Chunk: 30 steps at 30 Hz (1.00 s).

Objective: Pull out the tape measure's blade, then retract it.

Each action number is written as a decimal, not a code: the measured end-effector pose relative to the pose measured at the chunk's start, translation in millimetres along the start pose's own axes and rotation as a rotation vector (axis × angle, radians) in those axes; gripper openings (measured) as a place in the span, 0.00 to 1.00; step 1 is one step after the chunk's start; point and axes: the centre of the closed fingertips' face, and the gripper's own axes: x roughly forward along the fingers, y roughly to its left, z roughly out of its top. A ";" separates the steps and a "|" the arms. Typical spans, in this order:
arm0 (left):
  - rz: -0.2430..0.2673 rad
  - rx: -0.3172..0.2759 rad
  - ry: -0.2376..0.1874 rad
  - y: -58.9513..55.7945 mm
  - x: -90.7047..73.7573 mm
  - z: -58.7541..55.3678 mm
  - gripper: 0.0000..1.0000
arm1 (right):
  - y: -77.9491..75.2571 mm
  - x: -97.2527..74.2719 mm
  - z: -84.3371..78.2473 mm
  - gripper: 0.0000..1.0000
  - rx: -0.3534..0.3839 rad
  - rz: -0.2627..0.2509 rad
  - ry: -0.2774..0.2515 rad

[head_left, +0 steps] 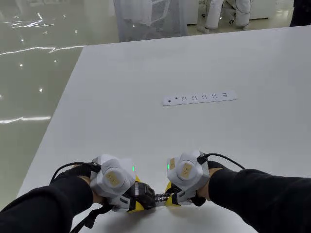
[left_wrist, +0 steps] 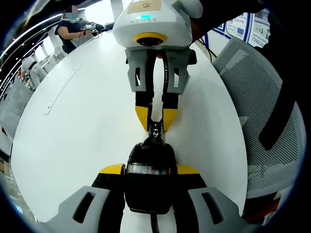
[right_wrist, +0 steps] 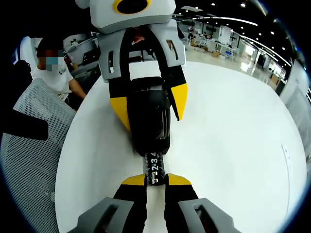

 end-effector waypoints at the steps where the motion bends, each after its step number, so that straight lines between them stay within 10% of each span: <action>1: 0.000 0.001 0.000 -0.1 0.1 -0.1 0.32 | 0.0 -0.1 -0.1 0.08 -0.001 0.000 0.000; 30: 0.003 0.006 0.003 -0.4 1.2 -0.6 0.32 | -1.0 -5.9 -12.3 0.08 0.009 -0.008 0.008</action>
